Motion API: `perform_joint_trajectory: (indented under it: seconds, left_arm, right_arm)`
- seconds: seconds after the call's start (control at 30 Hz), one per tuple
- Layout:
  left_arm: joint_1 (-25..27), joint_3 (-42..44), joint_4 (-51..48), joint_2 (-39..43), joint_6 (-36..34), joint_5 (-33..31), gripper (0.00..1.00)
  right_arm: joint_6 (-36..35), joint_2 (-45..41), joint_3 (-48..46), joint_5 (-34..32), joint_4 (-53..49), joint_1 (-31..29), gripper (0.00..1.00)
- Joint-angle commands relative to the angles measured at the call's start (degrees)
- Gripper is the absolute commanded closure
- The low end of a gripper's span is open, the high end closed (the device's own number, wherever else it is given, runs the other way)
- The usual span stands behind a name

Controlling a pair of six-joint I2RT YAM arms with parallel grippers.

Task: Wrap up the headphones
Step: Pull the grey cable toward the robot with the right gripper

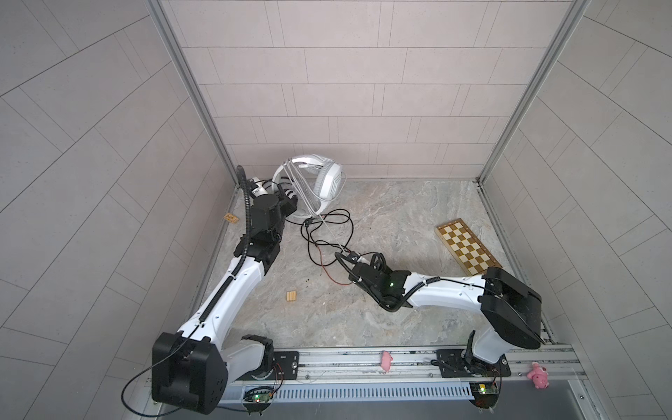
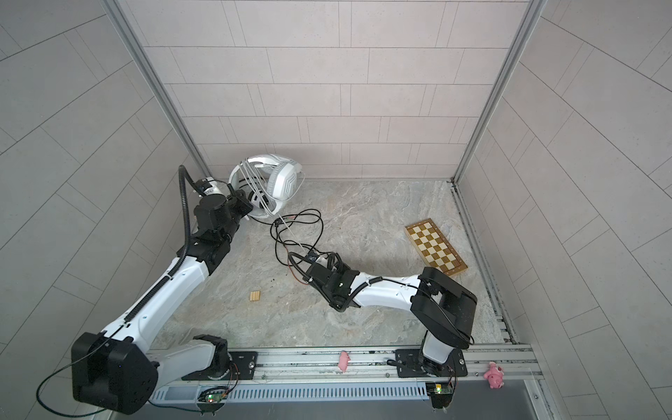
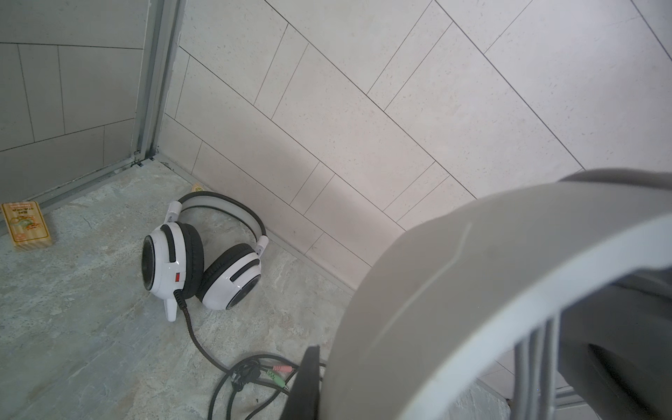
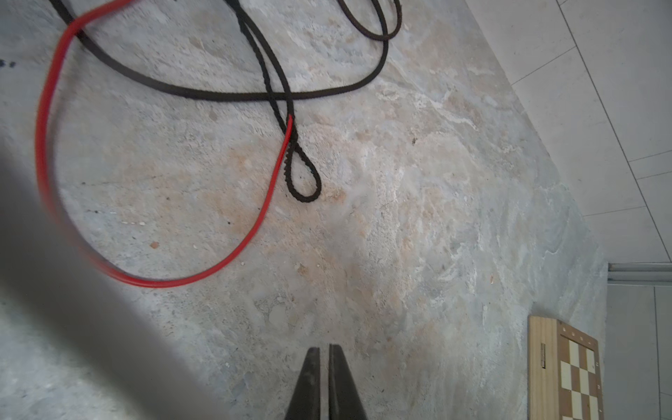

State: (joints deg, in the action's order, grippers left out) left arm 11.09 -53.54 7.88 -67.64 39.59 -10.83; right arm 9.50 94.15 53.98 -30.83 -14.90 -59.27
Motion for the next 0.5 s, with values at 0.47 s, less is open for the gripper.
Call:
perform_joint_trajectory:
  seconds: [0.47]
  left_arm:
    - [-3.21,-0.60,9.09,-1.08,2.68,-3.38,1.00]
  right_arm:
    - [2.67,-4.75,8.63,-5.86,-19.29,-14.25,0.93]
